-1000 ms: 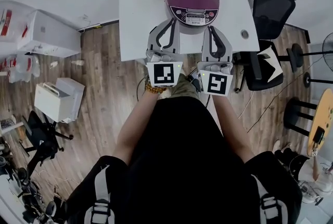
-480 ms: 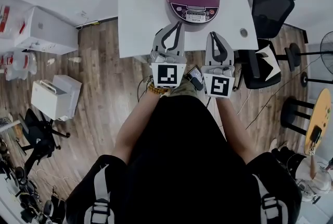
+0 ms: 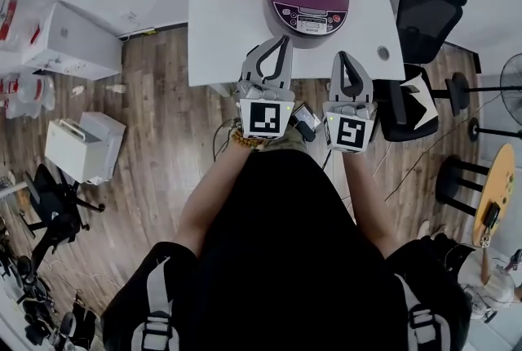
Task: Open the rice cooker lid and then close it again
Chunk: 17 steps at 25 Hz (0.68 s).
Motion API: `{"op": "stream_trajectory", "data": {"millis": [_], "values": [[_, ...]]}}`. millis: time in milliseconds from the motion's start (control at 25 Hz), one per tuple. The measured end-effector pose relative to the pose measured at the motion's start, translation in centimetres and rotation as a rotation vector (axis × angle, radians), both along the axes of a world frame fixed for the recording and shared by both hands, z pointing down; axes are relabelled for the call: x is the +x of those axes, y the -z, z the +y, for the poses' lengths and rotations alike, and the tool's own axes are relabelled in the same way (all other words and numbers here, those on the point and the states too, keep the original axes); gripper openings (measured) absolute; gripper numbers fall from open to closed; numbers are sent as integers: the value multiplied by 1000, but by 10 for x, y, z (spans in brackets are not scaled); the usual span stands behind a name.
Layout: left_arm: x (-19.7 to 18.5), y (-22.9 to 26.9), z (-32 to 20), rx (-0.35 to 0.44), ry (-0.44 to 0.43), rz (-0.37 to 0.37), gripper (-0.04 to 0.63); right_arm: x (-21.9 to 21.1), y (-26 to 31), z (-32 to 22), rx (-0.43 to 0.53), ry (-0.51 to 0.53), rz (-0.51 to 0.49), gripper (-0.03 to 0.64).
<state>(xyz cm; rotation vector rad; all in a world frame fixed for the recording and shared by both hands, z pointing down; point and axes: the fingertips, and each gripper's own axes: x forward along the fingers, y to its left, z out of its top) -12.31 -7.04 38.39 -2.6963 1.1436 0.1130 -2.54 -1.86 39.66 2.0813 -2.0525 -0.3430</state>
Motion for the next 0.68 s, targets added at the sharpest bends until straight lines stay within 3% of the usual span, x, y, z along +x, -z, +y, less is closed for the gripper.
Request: {"op": "stream_trajectory", "data": {"millis": [680], "values": [[-43, -8, 1, -23, 73, -30, 25, 6, -14, -28, -47, 15, -14, 31]]}}
